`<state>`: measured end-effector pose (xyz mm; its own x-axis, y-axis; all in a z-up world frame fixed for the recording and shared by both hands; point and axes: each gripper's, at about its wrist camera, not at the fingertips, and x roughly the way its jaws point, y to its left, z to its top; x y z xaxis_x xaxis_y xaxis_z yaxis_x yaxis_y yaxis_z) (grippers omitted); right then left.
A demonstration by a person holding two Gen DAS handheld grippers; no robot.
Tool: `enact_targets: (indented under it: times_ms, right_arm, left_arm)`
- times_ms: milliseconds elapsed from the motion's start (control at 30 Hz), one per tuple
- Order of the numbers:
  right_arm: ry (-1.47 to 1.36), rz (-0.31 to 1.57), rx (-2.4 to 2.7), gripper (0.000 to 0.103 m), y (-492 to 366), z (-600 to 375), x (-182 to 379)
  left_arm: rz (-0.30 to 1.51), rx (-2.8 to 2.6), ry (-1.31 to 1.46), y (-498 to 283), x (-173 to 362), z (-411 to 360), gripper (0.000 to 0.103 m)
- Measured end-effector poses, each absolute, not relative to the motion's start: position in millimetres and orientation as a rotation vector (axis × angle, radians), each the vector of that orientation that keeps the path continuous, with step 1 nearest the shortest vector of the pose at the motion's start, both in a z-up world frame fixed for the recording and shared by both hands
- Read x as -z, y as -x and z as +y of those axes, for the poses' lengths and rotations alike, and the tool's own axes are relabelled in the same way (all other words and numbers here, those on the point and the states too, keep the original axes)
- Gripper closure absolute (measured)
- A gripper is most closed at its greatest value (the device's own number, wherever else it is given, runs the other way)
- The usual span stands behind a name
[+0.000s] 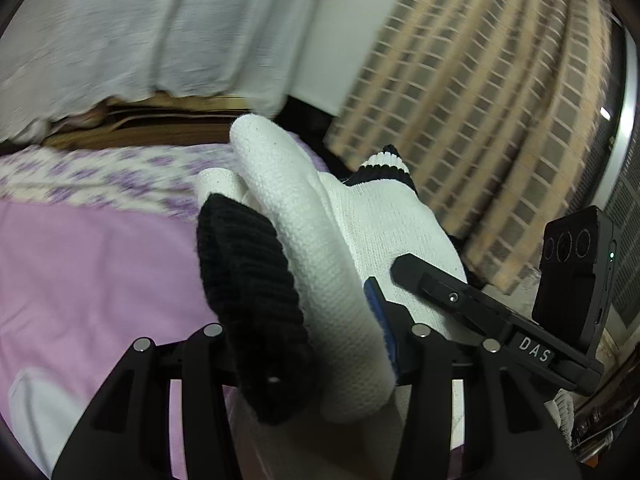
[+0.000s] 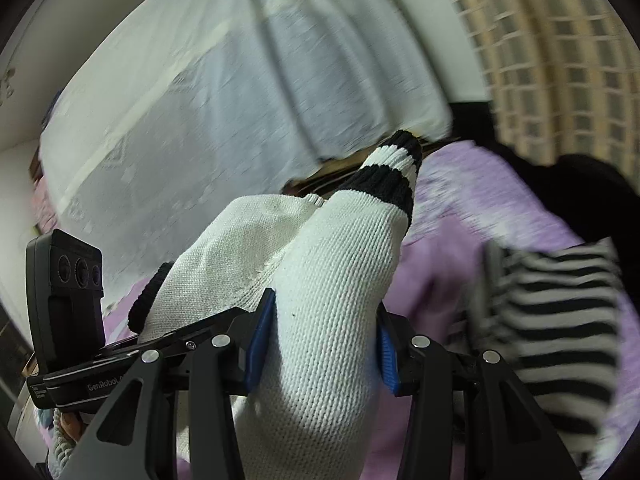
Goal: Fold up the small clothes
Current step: 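Carry the sweater bundle with both tools onto the striped garment stack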
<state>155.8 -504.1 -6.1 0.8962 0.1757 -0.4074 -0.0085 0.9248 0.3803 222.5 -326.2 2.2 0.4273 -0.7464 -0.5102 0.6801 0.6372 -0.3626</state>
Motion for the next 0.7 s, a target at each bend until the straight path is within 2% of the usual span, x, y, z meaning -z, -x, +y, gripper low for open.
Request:
enact_targets:
  times_ms: [167, 400, 700]
  right_arm:
    - [-0.397, 0.428, 0.012, 0.057, -131.9, -566.7, 0.2]
    - [-0.462, 0.422, 0.129, 0.057, -119.8, -641.0, 22.4]
    - [-0.559, 0.498, 0.169, 0.056, -151.0, -686.1, 85.1]
  left_arm:
    - [0.715, 0.994, 0.075, -211.4, -6.8, -403.2, 0.056]
    - [0.773, 1.077, 0.022, -207.8, 11.2, -492.0, 0.056]
    - [0.86, 1.028, -0.04, -235.6, 67.4, -531.1, 0.056]
